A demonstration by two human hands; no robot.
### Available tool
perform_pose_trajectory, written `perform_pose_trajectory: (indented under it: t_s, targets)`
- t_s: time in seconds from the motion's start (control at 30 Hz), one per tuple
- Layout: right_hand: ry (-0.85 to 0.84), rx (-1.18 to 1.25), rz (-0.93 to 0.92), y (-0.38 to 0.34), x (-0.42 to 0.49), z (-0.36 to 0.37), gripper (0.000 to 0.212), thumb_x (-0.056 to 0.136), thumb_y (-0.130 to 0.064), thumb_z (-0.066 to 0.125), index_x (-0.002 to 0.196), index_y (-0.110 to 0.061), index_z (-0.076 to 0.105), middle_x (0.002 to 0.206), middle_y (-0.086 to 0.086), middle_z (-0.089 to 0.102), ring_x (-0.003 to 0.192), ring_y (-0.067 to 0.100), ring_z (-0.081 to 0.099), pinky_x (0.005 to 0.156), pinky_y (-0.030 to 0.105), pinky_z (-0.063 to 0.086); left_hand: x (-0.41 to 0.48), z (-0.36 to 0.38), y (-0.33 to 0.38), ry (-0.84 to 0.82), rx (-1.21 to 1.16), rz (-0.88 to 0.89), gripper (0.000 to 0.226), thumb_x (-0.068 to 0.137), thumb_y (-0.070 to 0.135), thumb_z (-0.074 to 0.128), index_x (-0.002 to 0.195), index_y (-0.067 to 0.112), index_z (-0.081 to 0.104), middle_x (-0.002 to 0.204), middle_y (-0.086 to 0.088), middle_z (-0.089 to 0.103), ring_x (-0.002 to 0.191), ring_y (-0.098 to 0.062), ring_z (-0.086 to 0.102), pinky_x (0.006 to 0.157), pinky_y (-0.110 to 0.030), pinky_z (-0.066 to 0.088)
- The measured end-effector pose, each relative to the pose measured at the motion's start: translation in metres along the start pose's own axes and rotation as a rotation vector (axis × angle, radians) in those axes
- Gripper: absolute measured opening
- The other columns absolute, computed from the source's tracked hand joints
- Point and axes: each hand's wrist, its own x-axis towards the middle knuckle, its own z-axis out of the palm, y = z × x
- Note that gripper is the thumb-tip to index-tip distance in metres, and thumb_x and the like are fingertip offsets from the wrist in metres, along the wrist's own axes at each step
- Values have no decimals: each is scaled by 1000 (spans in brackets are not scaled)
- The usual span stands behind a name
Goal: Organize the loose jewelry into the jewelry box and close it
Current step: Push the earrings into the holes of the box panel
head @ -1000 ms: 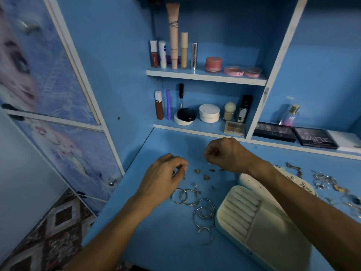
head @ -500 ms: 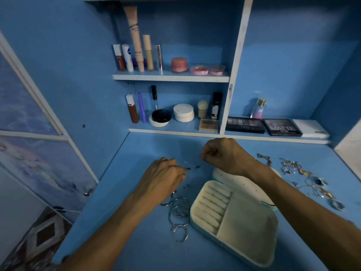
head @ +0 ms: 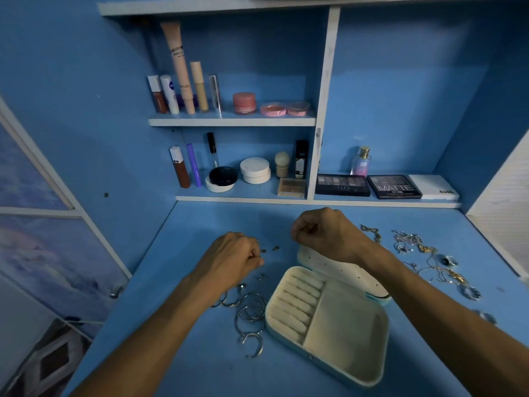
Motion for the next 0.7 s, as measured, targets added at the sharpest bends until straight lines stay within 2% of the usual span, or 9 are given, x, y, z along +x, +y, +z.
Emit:
perform_pose_trajectory:
  t_s: [0.13,0.23,0.3,0.37,0.43,0.57,0.7]
  targets:
    - [13,10,5,0,-2,-1,12,90,-12,67,90,-20,76,87,-11,73,80,2,66,76,15,53,-2,-1,-3,42,-58,-17,9,90,20,67,95,19,75,86,5,69,84,-12,64,75,-26,50]
    - [35,41,14,1,-4,-4,15,89,-10,67,87,-23,74,84,-13,73,77,-3,64,72,9,49,-3,-6,-4,91,-403,-115,8,92,17,70,93,22,77,86,14,75,82,1,68,76,-15,52]
    - [43,74,22,2,-6,-5,16,90,-11,67,86,-24,73,83,-15,72,77,-4,64,71,8,48,-5,-11,0,80,-648,-177,7,93,19,71,97,21,77,90,12,77,80,5,67,75,-11,50]
    - [52,102,28,3,-9,-8,16,91,-12,67,86,-26,73,84,-16,72,79,-3,64,72,8,49,-6,-15,8,65,-873,-221,12,93,18,71,103,20,76,90,5,77,74,1,64,73,-15,52]
    - [59,119,40,5,-14,-11,14,92,-14,67,88,-26,74,86,-16,72,81,-2,65,74,9,49,-6,-17,16,49,-997,-233,17,95,11,68,108,20,75,82,3,75,72,-1,64,73,-17,54]
    - [69,121,55,10,-24,-20,11,94,-19,66,92,-26,74,91,-14,72,86,3,66,80,17,54,-4,-15,34,8,-1075,-210,15,95,6,66,104,14,75,92,-8,77,85,-14,72,79,-23,59]
    - [85,148,101,19,-37,-34,13,92,-14,66,90,-24,74,83,-8,74,75,8,68,71,21,56,1,-10,52,-46,-1103,-171,12,93,4,68,103,9,72,92,-10,77,90,-23,74,83,-31,61]
